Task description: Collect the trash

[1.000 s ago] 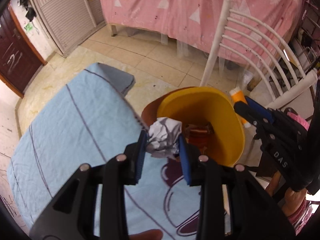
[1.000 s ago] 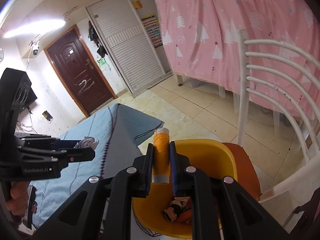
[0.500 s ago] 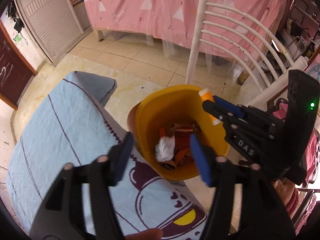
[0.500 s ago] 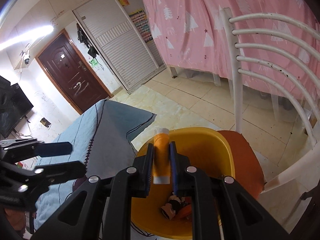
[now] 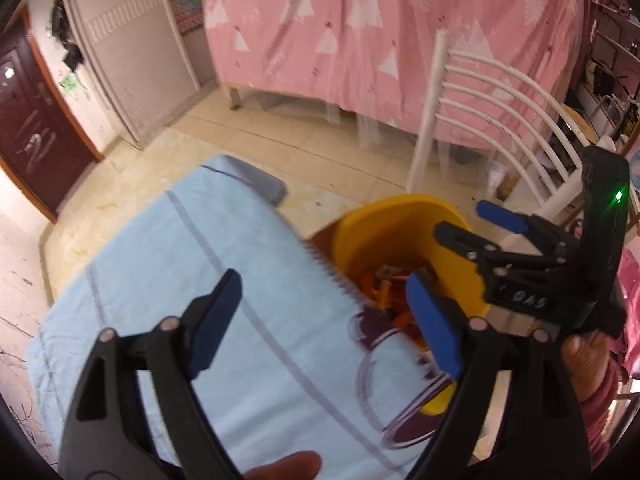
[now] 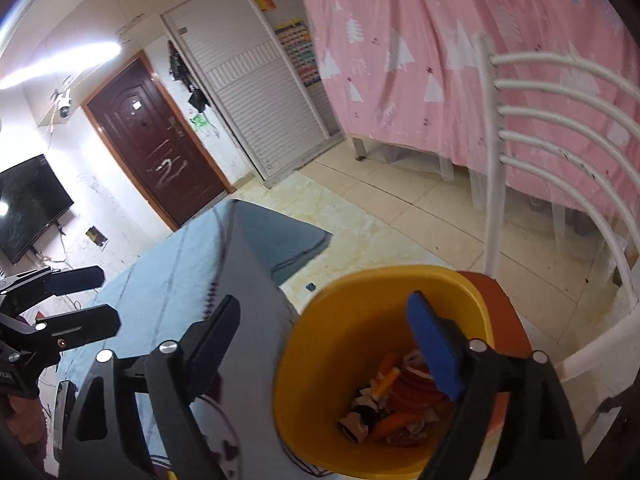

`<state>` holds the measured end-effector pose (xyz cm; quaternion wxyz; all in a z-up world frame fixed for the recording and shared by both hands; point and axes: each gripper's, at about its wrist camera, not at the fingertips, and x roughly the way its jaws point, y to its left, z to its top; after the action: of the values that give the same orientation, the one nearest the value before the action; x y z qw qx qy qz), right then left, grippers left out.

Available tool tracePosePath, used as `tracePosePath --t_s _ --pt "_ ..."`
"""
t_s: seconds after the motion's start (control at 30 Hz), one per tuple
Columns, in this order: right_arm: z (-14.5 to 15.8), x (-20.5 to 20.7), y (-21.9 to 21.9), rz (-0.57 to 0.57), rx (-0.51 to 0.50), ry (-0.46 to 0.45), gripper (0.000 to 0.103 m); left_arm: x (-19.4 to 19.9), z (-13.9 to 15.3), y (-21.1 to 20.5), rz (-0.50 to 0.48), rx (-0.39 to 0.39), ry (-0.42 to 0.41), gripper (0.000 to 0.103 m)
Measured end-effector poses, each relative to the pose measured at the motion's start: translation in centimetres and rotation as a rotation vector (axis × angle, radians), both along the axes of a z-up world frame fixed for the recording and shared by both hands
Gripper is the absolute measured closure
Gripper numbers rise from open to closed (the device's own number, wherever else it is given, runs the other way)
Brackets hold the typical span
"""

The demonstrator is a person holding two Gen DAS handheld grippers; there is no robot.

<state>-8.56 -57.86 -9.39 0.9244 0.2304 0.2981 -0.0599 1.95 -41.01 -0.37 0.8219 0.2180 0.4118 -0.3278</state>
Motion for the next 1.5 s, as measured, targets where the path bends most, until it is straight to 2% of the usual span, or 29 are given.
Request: tracePosePath --t_s 0.13,0.4,0.83,1.13,1.33,1.5 --pt "1.4 0.9 2.0 0.034 -0.024 -0.018 0.017 0.0 1.8 4.1 0.037 -0.031 -0.089 0.013" --pt "4.3 2.9 7.3 0.130 -0.064 -0.042 0.014 0.4 4.4 11.5 0.132 -0.093 -0.166 0.013" --pt "7.9 5.4 17.2 0.278 -0.156 -0.076 0.009 -0.3 6.3 24.9 0.330 -0.199 -0.236 0.008" --pt "7.9 6.1 24.0 0.362 -0.142 -0.129 0.009 -1.3 4.9 34.3 0.488 -0.306 -0.204 0.006" --pt "7.1 5.5 26.9 0.383 -0.169 -0.137 0.009 -2.1 1.9 39.9 0.616 -0.331 -0.177 0.006" --pt "6.1 5.5 28.6 0.402 -0.184 -0.114 0.009 -2.6 -0.7 42.8 0.686 -0.344 -0.163 0.006"
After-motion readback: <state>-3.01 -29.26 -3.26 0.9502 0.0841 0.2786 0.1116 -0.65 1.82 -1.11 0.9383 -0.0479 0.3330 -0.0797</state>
